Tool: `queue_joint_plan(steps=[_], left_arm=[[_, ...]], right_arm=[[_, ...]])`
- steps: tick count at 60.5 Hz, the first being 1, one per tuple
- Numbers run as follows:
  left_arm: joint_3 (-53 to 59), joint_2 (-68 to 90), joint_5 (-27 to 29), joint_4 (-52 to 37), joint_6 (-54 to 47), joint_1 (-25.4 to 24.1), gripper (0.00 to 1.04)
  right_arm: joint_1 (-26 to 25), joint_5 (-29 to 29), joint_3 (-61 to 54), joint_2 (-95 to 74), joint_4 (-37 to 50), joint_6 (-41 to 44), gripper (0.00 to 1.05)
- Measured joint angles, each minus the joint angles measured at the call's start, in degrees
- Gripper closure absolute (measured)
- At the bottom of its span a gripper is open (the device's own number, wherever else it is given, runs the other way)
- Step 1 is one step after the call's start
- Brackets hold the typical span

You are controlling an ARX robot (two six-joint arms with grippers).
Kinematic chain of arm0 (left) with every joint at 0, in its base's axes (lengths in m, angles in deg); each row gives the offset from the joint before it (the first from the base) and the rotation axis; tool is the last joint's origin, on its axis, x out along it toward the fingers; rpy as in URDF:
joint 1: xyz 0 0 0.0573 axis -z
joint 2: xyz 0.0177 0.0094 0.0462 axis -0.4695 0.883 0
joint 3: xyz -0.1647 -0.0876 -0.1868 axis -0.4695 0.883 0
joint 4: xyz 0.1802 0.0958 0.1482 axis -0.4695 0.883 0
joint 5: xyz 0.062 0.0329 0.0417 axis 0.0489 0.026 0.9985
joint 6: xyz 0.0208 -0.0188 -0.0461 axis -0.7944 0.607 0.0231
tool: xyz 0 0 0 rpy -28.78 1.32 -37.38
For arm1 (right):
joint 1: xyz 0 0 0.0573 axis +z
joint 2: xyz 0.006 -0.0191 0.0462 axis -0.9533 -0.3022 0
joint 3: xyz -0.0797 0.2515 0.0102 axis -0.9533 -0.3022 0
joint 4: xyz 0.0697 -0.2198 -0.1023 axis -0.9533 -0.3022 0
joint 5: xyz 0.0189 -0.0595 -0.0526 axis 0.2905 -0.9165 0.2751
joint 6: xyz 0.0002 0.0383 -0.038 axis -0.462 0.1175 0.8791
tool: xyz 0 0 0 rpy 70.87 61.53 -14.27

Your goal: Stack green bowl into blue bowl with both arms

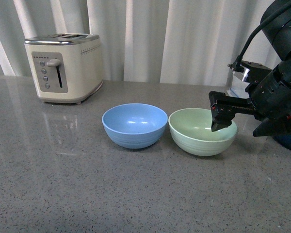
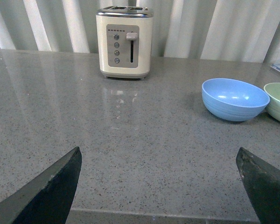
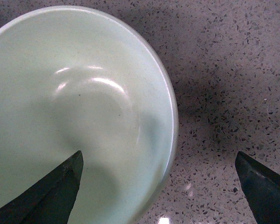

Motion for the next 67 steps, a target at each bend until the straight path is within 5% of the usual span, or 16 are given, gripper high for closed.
queue_joint_plan(steps=[12, 46, 67], left_arm=[[0.0, 0.0, 0.0, 0.0, 0.0, 0.0, 0.07], [0.0, 0.0, 0.0, 0.0, 0.0, 0.0, 0.07], [0.0, 0.0, 0.0, 0.0, 0.0, 0.0, 0.07]], right_arm=[[0.0, 0.0, 0.0, -1.3, 1.4, 1.2, 0.10], [-1.3, 0.8, -0.1, -1.7, 3.8, 2.6, 1.04], [-2.9, 1.8, 0.3, 1.3, 1.6, 4.9, 1.04]])
